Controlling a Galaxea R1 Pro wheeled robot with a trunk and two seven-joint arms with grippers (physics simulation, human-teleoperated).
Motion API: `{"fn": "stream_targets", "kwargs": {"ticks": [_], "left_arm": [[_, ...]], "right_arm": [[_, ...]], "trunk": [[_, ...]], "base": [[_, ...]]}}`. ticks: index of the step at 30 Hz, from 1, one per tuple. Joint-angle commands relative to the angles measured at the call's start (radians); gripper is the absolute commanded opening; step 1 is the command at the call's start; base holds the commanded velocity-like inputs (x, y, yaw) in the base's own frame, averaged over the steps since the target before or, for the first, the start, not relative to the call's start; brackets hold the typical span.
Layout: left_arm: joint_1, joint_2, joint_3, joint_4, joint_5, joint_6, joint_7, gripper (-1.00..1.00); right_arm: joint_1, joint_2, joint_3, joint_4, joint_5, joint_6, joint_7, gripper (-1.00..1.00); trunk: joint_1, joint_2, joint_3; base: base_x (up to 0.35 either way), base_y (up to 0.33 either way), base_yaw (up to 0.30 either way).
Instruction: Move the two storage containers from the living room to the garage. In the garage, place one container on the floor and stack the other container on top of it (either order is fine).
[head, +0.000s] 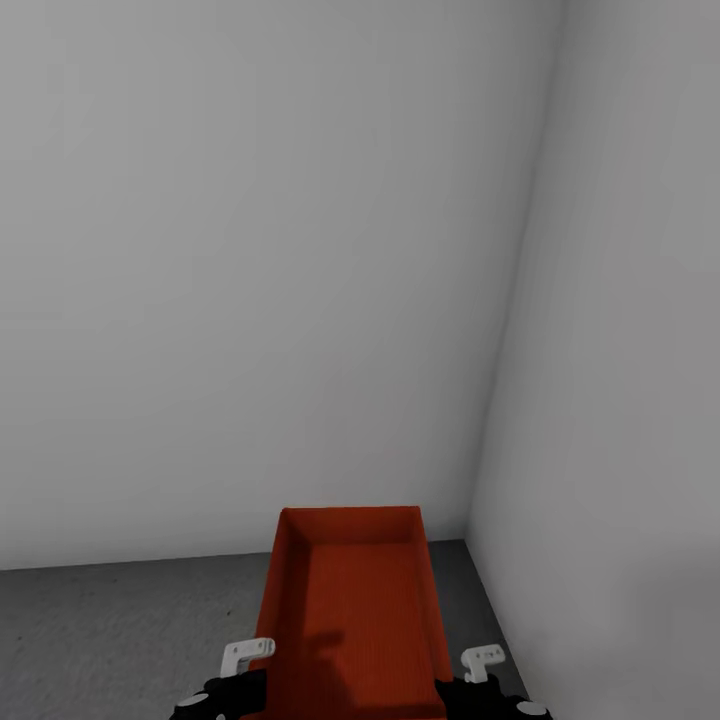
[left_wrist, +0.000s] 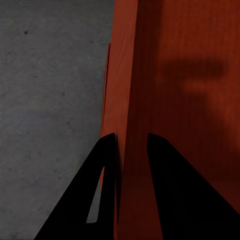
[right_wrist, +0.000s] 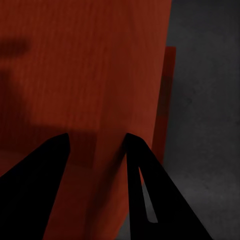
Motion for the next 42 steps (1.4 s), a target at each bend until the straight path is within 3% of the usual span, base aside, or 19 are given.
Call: {"fn": "stream_targets", "kwargs": {"ticks": [1, 4, 5, 42], "left_arm": [[-0.002, -0.004, -0.002, -0.008, 0.005, 0.005, 0.004, -1.00], [-0.002, 0.006, -0.035, -0.019, 0.039, 0.005, 0.018, -1.00], [-0.002, -0.170, 0.352, -0.052, -0.413, 0.005, -0.107, -1.00], [-0.002, -0.171, 0.352, -0.052, -0.414, 0.005, -0.107, -1.00]], "right_arm": [[0.000, 0.001, -0.011, 0.001, 0.014, 0.000, 0.008, -1.00], [0.000, 0.001, -0.020, 0.001, 0.022, 0.000, 0.011, -1.00], [0.000, 0.001, -0.069, 0.001, 0.037, 0.000, 0.046, -1.00], [0.000, 0.001, -0.069, 0.001, 0.038, 0.000, 0.045, -1.00]], "trunk": [[0.000, -0.001, -0.002], [0.000, -0.001, -0.004], [0.000, -0.001, -0.005], [0.000, -0.001, -0.064]], "base": [[0.000, 0.000, 0.000], [0.000, 0.000, 0.000], [0.000, 0.000, 0.000], [0.000, 0.000, 0.000]]}}
